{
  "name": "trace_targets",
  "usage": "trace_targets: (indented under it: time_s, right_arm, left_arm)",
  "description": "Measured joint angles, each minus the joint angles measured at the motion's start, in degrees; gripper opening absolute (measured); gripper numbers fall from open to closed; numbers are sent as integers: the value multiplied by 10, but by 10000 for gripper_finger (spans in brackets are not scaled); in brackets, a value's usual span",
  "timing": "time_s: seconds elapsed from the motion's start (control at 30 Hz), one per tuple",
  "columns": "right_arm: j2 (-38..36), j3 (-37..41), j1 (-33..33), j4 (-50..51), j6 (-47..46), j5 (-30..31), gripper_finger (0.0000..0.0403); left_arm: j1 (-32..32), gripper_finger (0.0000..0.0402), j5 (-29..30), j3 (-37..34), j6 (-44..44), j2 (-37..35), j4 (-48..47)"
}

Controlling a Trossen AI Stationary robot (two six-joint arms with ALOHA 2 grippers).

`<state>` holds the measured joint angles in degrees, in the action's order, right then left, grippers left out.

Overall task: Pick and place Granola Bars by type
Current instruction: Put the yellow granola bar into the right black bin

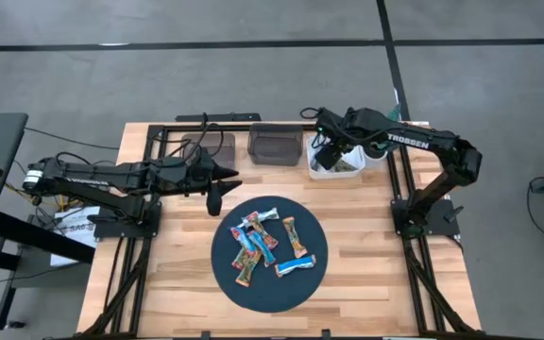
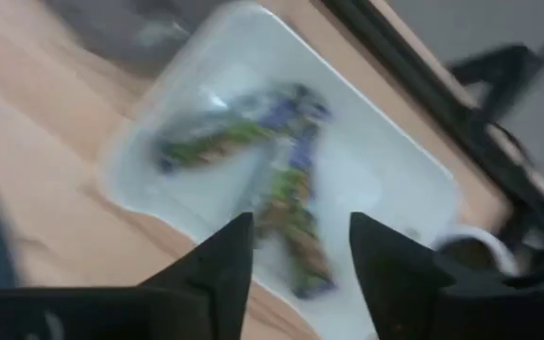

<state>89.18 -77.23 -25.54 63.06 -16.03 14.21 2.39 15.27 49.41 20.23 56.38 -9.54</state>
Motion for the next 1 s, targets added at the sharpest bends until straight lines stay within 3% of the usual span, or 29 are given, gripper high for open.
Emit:
trace_targets:
  time_s: [0.17, 0.3, 0.53, 0.7, 0.83, 1.0]
  right_arm:
    - [-29, 0, 40, -89, -5, -93, 201]
    - [-53, 0, 90, -95, -4, -140, 208]
    - [-113, 15, 198, -111, -21, -143, 206]
    - [-155, 109, 262, -160, -171, -143, 201]
    - [-130, 158, 303, -187, -275, -143, 195]
    - [-46, 161, 323, -197, -297, -149, 186]
  left_arm:
    - [0, 146, -29, 0, 6, 0, -1]
    - [4, 146, -55, 0, 25, 0, -16]
    - [22, 146, -68, 0, 89, 20, -77]
    - [22, 146, -80, 0, 132, 58, -63]
    - [22, 146, -79, 14, 129, 75, -63]
    - [22, 146, -75, 41, 88, 75, -58]
